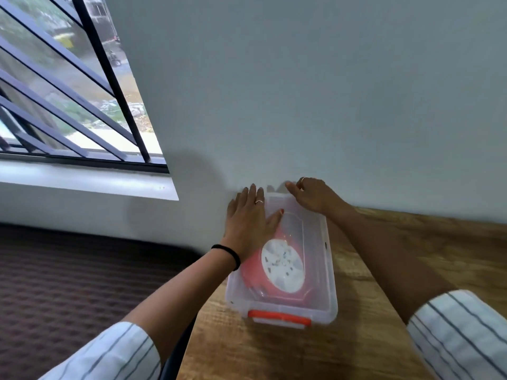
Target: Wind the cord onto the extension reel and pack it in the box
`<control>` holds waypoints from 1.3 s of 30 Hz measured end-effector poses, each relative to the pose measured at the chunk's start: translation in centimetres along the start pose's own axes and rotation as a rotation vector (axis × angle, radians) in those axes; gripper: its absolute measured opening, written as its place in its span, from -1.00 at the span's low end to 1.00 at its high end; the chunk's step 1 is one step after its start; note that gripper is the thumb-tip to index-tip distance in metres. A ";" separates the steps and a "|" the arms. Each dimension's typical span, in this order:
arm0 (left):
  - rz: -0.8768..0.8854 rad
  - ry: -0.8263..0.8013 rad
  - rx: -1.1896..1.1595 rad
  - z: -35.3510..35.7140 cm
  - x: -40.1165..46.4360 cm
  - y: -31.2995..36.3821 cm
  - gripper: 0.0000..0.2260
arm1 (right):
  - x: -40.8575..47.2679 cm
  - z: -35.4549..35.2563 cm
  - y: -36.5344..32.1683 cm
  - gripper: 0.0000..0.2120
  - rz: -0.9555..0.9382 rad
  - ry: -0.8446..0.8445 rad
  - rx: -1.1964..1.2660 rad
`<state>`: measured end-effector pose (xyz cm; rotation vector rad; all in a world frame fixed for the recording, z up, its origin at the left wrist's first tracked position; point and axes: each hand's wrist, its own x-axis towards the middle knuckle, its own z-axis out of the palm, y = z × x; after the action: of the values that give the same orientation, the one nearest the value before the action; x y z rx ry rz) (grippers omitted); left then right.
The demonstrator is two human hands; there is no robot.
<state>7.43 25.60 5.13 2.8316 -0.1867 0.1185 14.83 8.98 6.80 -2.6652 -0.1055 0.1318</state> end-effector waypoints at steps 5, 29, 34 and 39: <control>0.004 -0.006 -0.063 0.5 0.3 -0.2 -0.31 | 2.4 0.4 -0.9 -0.27 0.050 -0.262 -0.010; -0.039 -0.023 -0.150 0.7 0.2 0.0 -0.34 | 1.2 1.4 -1.8 -0.74 -0.234 0.052 0.008; -0.037 -0.013 -0.156 0.6 0.0 0.2 -0.35 | 0.1 2.2 -1.8 -0.72 -0.226 0.099 0.063; -0.034 -0.034 -0.133 0.4 0.1 0.0 -0.35 | -1.5 1.8 -1.8 -0.66 -0.259 0.031 -0.108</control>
<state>7.54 25.51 4.77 2.7038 -0.1487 0.0487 13.07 11.25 6.10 -2.7306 -0.4578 0.0008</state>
